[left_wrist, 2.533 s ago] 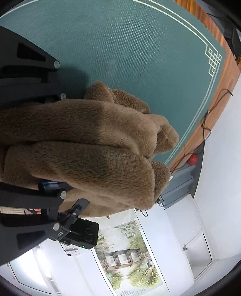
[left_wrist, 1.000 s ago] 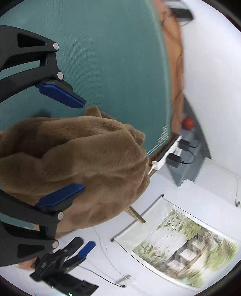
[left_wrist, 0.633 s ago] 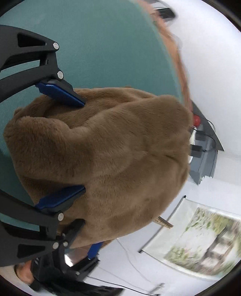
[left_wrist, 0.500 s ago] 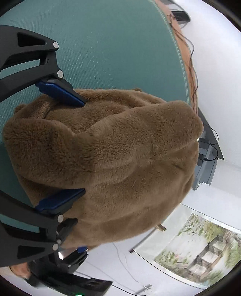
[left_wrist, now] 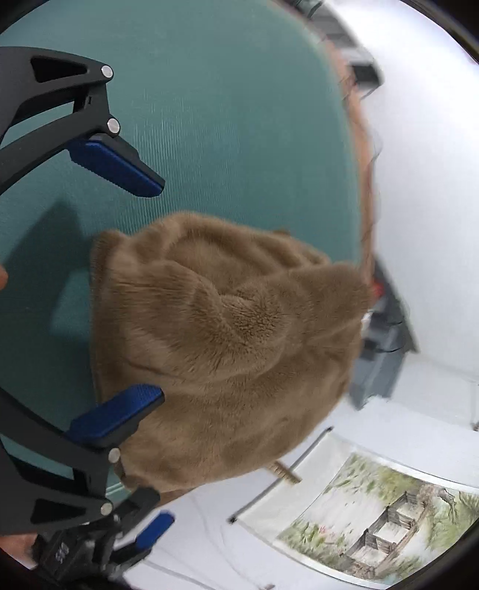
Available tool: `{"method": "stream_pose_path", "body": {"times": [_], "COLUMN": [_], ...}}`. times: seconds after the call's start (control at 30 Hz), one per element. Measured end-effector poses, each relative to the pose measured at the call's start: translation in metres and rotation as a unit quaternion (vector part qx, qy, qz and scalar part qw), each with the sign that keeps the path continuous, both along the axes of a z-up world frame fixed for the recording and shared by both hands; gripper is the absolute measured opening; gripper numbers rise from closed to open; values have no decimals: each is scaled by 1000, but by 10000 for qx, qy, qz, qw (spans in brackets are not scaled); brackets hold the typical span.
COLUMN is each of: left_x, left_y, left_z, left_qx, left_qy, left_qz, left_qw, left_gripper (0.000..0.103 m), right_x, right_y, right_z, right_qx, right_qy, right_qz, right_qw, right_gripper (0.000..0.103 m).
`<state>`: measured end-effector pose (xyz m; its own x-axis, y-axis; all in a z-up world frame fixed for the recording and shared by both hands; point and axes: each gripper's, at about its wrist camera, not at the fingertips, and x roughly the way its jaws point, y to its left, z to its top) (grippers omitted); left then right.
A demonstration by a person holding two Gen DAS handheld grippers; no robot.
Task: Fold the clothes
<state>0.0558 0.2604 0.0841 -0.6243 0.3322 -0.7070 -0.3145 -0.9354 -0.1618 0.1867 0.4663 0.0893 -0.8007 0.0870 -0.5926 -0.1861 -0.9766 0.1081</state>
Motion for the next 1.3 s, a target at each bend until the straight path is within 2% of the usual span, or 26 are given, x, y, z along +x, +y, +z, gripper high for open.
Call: {"method": "stream_pose_path", "body": {"times": [0.1,0.2,0.37,0.53,0.77,1.3], "left_x": [29,47,60,63,72,73], "left_y": [5,8,5,9,12,19], "left_z": [17,29,37,35,32,29], "left_qx": [-510,-793,-501,-397,-559,-545], "left_qy": [654,1022,956,924,905,723], "left_qz": [311,481,264,128,167,-56], "left_qw": [9961,9904,9938,9948,9942,9959], "left_gripper": [102,102,102,102,102,102], "right_x": [17,28,29,39,38,29], "right_y": [-2,-8,-7,-13,-29,-25], "right_z": [4,5,12,20,25,27], "right_qx": [67,170,52,163,600,466], "right_qy": [245,336,392,489,534,462], "right_qz": [-262,-532,-706,-913,-1040,-912], "right_qw": [9993,9979,9967,9945,9913,9937], "right_gripper": [102,102,102,102,102,102]}}
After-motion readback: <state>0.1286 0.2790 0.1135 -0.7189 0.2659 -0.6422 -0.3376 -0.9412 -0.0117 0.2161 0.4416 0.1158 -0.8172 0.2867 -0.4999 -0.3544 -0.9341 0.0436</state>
